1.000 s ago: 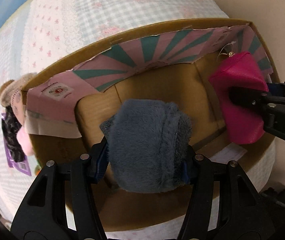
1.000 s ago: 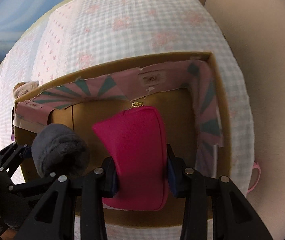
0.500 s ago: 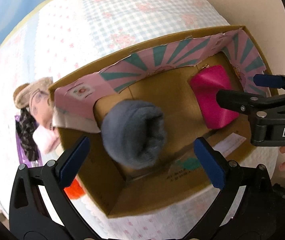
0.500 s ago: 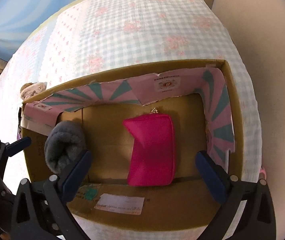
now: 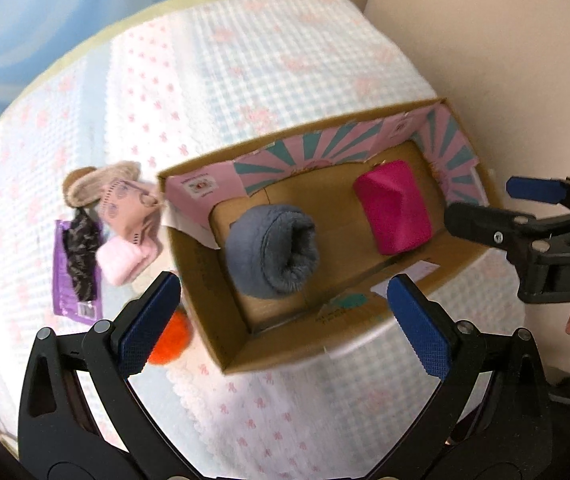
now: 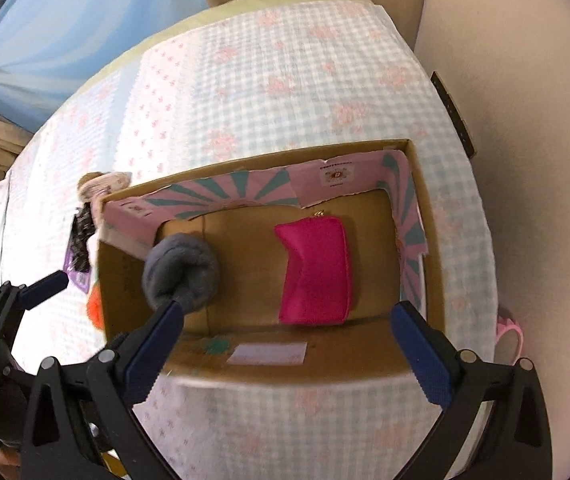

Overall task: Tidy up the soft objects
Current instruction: 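Lift both tools away from the box and move toward the remaining items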

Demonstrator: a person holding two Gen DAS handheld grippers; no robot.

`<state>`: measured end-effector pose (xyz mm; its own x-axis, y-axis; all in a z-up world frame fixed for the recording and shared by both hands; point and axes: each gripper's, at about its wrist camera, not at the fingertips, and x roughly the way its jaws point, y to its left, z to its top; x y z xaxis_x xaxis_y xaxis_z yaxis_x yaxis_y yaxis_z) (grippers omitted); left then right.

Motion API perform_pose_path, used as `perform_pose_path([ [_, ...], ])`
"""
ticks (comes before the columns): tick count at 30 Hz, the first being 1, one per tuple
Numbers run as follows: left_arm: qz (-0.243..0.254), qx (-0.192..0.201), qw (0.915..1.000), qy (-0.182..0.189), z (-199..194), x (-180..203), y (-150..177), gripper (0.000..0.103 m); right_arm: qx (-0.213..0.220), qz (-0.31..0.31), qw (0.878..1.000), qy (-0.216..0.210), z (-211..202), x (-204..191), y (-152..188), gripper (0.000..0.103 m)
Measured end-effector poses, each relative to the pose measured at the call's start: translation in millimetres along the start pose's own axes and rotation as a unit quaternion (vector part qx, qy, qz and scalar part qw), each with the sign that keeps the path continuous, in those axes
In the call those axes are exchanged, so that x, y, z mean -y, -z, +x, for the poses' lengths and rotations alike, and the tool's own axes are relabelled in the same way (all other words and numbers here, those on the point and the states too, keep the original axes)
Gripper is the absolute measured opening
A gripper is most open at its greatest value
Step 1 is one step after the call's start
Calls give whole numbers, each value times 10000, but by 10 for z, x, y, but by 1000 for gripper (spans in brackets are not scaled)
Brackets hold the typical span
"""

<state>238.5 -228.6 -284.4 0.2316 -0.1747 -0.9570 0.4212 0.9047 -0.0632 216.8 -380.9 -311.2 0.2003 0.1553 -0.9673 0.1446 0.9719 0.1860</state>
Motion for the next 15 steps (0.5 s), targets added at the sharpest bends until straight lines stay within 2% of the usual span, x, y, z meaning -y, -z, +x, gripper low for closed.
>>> perform_pose_path([
  [8, -53, 586, 9983, 14, -847, -64, 222, 103, 289, -65, 9996, 17, -644, -177, 278, 103],
  [15, -277, 1267, 9916, -31, -1726, -203, 526, 103, 849, -132, 9962, 113, -1373, -445, 604, 103],
])
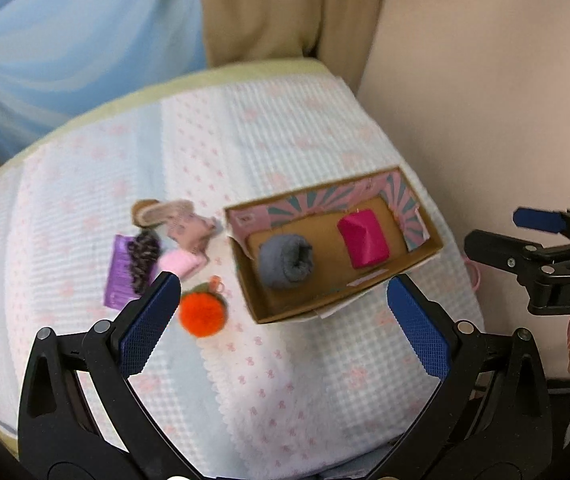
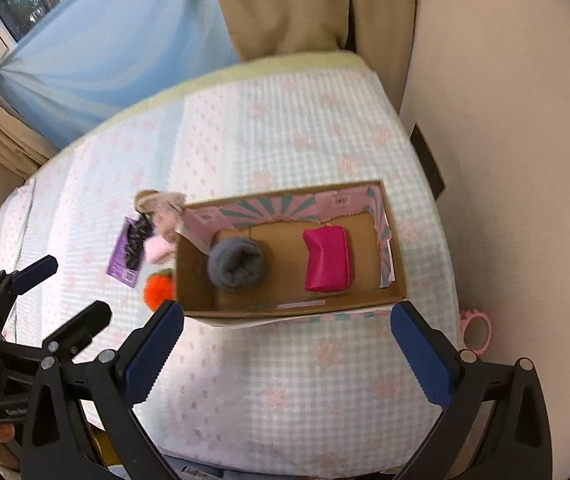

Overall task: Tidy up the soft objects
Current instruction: 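Lift both tools away from the box and move toward the remaining items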

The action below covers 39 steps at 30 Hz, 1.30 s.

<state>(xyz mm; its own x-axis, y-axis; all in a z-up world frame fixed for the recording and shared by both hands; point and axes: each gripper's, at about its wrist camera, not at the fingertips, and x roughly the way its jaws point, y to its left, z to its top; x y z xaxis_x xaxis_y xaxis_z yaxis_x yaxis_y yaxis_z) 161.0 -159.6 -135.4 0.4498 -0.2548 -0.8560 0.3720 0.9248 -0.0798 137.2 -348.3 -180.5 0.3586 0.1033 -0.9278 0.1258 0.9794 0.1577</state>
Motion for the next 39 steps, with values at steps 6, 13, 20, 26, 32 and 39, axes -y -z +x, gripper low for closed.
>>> perform_pose_path([
  [6, -438, 465, 9977, -234, -589, -339, 204, 103, 470, -275, 9985, 77, -537, -308, 176, 103],
  [13, -993, 630, 9912, -600, -876, -755, 474, 103, 1042, -461, 9935, -22, -801, -613, 333, 103],
  [20, -1300, 732, 9854, -824, -1039, -1150, 656, 103, 1383, -606, 9880, -334, -834, -884, 349, 103],
  [26, -1391, 831, 9841, -730, -1040, -1442, 660, 103, 1506, -682, 9848, -524, -809, -1233, 303, 103],
  [32, -1205, 766, 9889, -422, -904, -1862, 545, 103, 1514, -398, 9861, -557, -669, -1589, 199, 103],
  [39, -894, 578, 9943, -20, -589, -2426, 396, 103, 1434, 203, 9886, -405, -385, -2035, 124, 103],
])
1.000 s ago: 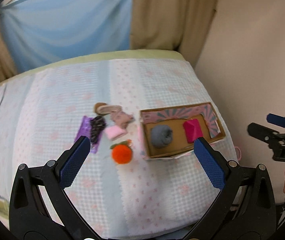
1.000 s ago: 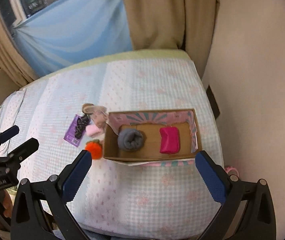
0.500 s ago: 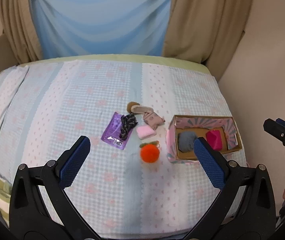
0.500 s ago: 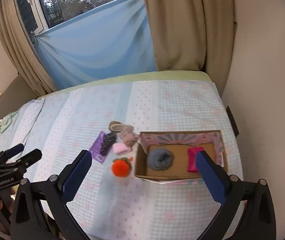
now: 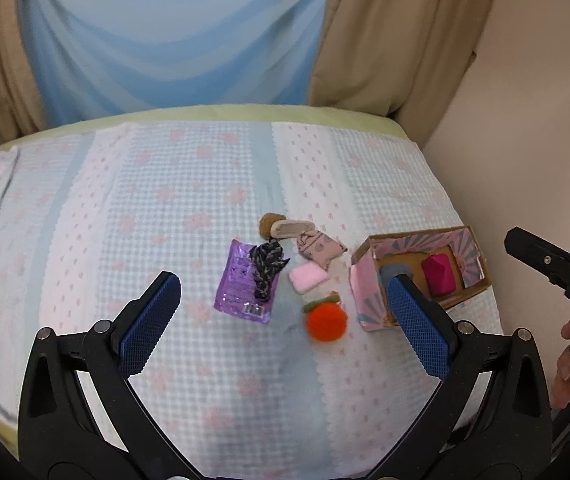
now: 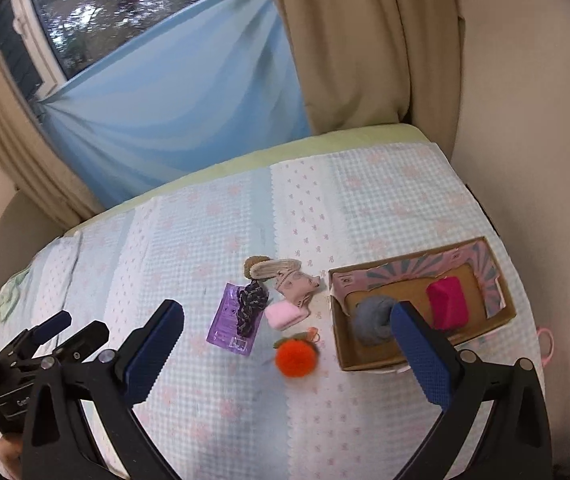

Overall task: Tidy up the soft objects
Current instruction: 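Lift both tools away from the box and move toward the remaining items, then grasp the black scrunchie with the left tool while the right tool grasps the pink sock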

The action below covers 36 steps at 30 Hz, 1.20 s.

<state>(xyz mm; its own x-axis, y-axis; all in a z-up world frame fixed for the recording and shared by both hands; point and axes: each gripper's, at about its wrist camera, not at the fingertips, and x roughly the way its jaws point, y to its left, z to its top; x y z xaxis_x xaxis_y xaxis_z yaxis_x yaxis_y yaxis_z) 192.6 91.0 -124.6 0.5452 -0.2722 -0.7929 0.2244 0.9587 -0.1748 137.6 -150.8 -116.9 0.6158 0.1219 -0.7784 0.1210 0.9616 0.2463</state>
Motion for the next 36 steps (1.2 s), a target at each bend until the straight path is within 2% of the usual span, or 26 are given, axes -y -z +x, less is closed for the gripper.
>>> perform_pose_path([
  [5, 247, -255, 9990, 267, 473, -343, -75, 103, 13, 237, 9994, 246, 336, -261, 46, 103],
  [12, 470, -519, 9964, 473, 1229, -540, -83, 103, -57, 716, 9971, 243, 959, -447, 103, 103],
  [19, 265, -821, 9950, 508, 2014, -632, -27, 103, -312, 909, 9948, 342, 1772, -378, 173, 103],
  [26, 399, -1214, 9902, 555, 2767, -521, 135, 102, -628, 1040, 9919, 371, 2542, -206, 268, 103],
  [29, 408, -1322, 9886, 595, 3032, -473, 229, 98, -797, 1051, 9907, 328, 2845, -175, 312, 95],
  [33, 513, -1441, 9866, 559, 3314, -406, 348, 82, -1039, 1088, 9879, 375, 3236, -109, 395, 92],
  [36, 535, -1431, 9868, 544, 3475, -380, 407, 80, -1111, 1072, 9869, 466, 3468, -47, 450, 90],
])
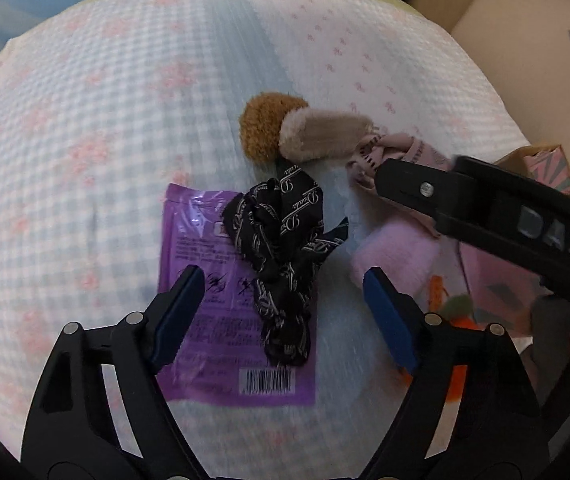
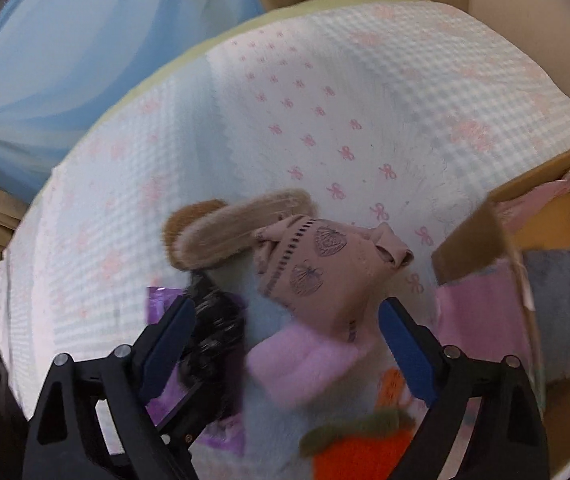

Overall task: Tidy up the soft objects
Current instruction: 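Grasp the black scrunchie with the left tool while the right tool grasps the pink sock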

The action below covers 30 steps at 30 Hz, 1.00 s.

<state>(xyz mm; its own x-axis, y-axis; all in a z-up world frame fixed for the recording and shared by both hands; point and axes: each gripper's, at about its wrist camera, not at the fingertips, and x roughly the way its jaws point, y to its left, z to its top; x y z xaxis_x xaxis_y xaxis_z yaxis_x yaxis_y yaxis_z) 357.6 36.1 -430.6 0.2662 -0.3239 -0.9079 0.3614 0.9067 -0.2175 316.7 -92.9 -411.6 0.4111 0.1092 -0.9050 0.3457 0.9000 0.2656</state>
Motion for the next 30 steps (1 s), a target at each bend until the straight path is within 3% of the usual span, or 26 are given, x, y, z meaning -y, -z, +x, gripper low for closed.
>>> perform_pose_path([
  [4, -29, -45, 10000, -54, 195, -2, -27, 76, -51, 110, 9998, 154, 251, 99, -73, 81],
  [8, -29, -98, 9999, -121, 320, -1, -61, 56, -125, 153, 9996, 198, 451, 158, -176, 66],
  [11, 79, -71, 9997, -203, 333, 31, -83, 41, -134, 116, 9993, 323, 510, 157, -220, 49],
  [15, 85, -93, 9996, -246, 334, 41, -105, 35, -124, -1, 9994, 332, 544, 141, -239, 33],
  [23, 79, -99, 9996, -264, 149, -27, -99, 31, -63, -123, 9993, 353, 472, 74, -237, 27],
  [30, -86, 148, 9996, -216, -352, -73, -106, 31, 178, -308, 9989, 311, 73, -72, -289, 27],
])
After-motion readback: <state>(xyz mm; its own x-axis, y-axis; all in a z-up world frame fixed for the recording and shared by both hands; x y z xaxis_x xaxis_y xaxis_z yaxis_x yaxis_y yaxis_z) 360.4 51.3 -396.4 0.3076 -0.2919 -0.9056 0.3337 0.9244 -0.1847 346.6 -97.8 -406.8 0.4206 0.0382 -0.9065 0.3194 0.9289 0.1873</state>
